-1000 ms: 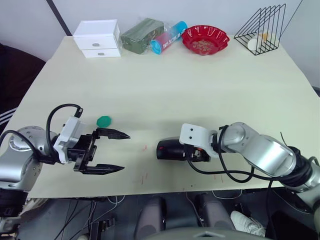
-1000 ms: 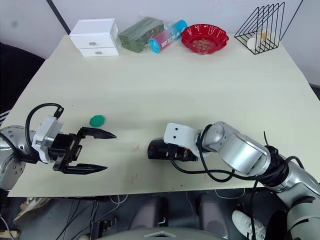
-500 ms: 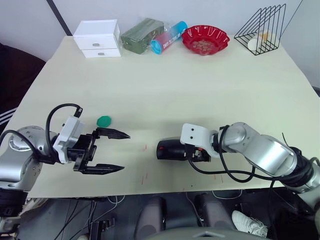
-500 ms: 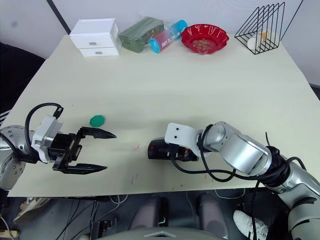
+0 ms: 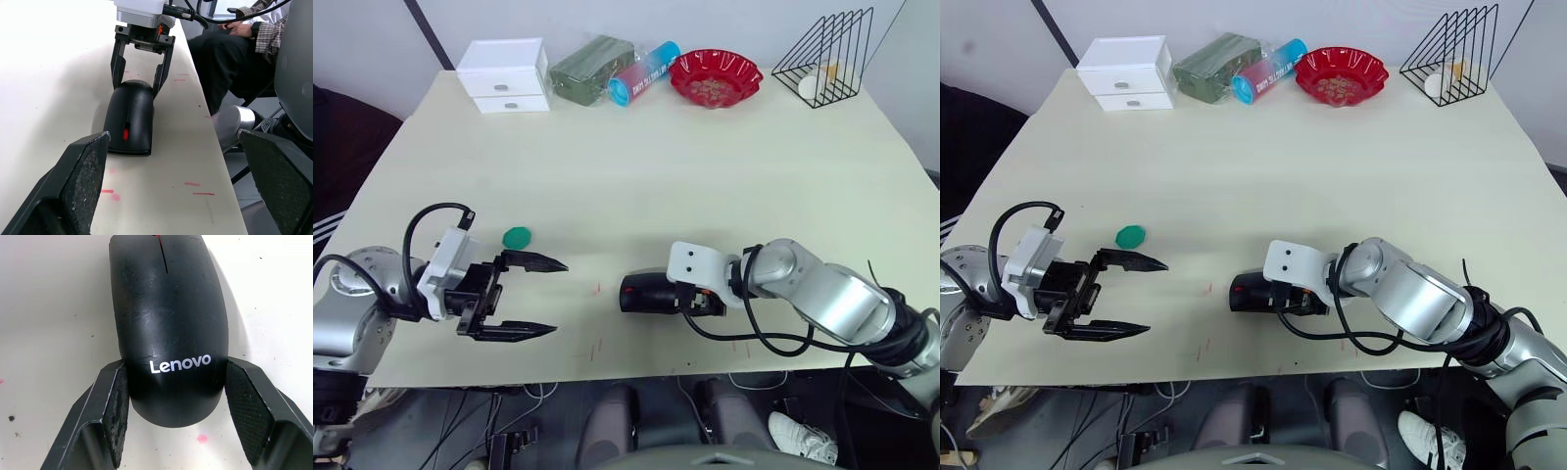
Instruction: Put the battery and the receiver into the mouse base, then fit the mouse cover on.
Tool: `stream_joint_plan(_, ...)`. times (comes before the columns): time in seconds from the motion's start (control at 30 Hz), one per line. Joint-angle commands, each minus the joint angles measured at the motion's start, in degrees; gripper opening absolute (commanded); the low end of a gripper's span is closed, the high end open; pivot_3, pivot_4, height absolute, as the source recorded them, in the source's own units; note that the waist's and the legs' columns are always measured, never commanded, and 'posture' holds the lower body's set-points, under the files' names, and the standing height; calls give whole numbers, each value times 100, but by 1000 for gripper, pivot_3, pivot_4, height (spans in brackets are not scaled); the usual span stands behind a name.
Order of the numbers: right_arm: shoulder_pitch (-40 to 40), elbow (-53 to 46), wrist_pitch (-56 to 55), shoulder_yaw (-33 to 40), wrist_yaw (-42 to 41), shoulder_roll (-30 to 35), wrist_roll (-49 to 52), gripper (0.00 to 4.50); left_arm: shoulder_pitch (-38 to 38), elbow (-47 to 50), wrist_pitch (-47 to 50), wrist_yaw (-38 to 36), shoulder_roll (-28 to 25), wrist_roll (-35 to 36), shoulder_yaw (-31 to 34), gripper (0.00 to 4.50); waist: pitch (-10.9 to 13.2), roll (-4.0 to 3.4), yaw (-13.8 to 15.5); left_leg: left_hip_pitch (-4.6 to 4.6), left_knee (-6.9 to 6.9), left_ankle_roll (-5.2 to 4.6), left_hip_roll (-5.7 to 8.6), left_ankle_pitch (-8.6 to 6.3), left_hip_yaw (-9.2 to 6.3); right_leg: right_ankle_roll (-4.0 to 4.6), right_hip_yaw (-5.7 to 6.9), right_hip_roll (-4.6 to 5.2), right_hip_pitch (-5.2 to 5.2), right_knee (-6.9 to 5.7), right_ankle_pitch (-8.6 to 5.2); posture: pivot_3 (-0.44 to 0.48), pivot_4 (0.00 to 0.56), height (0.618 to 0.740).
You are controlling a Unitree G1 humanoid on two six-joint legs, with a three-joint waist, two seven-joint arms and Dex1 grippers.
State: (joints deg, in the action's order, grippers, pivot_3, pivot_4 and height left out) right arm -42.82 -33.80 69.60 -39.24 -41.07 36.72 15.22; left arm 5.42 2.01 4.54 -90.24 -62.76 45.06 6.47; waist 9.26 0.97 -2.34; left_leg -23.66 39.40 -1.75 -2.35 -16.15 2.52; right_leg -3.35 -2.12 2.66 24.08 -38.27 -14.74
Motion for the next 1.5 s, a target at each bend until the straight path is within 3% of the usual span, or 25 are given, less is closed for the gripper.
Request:
stream_joint_plan(0.03, 13, -81, -111, 18, -4, 14, -24, 2324, 18, 72, -95, -226, -76, 49, 55, 4500, 0, 0, 0, 0, 0, 0, 0, 0, 0, 0, 0, 0, 0, 0, 0, 0, 150, 740)
stream_joint_plan(0.13, 11, -79, -158, 19, -24, 46, -31, 2324, 18, 86, -77, -226, -64, 50, 65, 4500, 0, 0, 0, -2, 0, 0, 0, 0, 0, 0, 0, 0, 3, 0, 0, 0, 150, 740)
stream_joint_plan(0.2, 8, -78, -170, 22, -28, 45, -26, 3326, 3, 79, -93, -226, -76, 55, 63, 4500, 0, 0, 1, -3, 0, 0, 0, 0, 0, 0, -1, 0, 4, 0, 0, 0, 150, 740)
stream_joint_plan(0.27, 0, -71, -204, 0, -29, 46, -41, 3851, 10, 62, -107, -226, -84, 56, 56, 4500, 0, 0, 2, -4, 0, 0, 0, 0, 1, 0, -1, 0, 4, 0, 0, 0, 150, 740)
stream_joint_plan(0.8, 3, -139, -155, 338, -119, -11, 172, 3851, 30, 21, -169, -226, -47, 42, 11, 4500, 1, 0, 10, -8, 0, 0, 0, 0, 2, 0, -1, 1, 7, 2, 0, 0, 150, 740)
stream_joint_plan(1.03, 202, -16, -808, 1070, -434, -174, 576, 3851, 40, -42, -189, -226, -27, 20, 24, 4500, 1, 0, 19, -9, 0, 0, 0, 0, 2, -1, -1, 1, 7, 4, 0, 0, 150, 740)
stream_joint_plan(1.2, 307, 237, -1489, 1060, -468, -423, 488, 3851, -17, -30, -172, -226, -11, 5, 97, 4500, 1, 0, 16, -9, 0, 0, 1, 0, 2, -1, -1, 0, 7, 4, 0, 0, 150, 740)
stream_joint_plan(1.23, 315, 317, -1490, 1059, -452, -529, 516, 3300, -36, -28, -165, -226, -12, 3, 120, 4500, 1, 0, 15, -9, 0, 0, 1, 0, 3, -1, -1, 0, 7, 4, 0, 0, 150, 740)
stream_joint_plan(1.33, 236, 472, -1588, 897, -524, -623, 425, 2191, -85, -27, -151, -226, -20, -1, 175, 4500, 1, 0, 17, -8, 0, 0, 1, 0, 4, -1, -1, 0, 7, 3, 0, 0, 150, 740)
stream_joint_plan(1.5, 38, 848, -1629, 635, -536, -963, 303, 2191, -163, 4, -126, -226, 0, -16, 266, 4500, 1, 0, 17, -8, 0, 0, 1, 0, 4, -1, 0, 0, 7, 2, 0, 0, 150, 740)
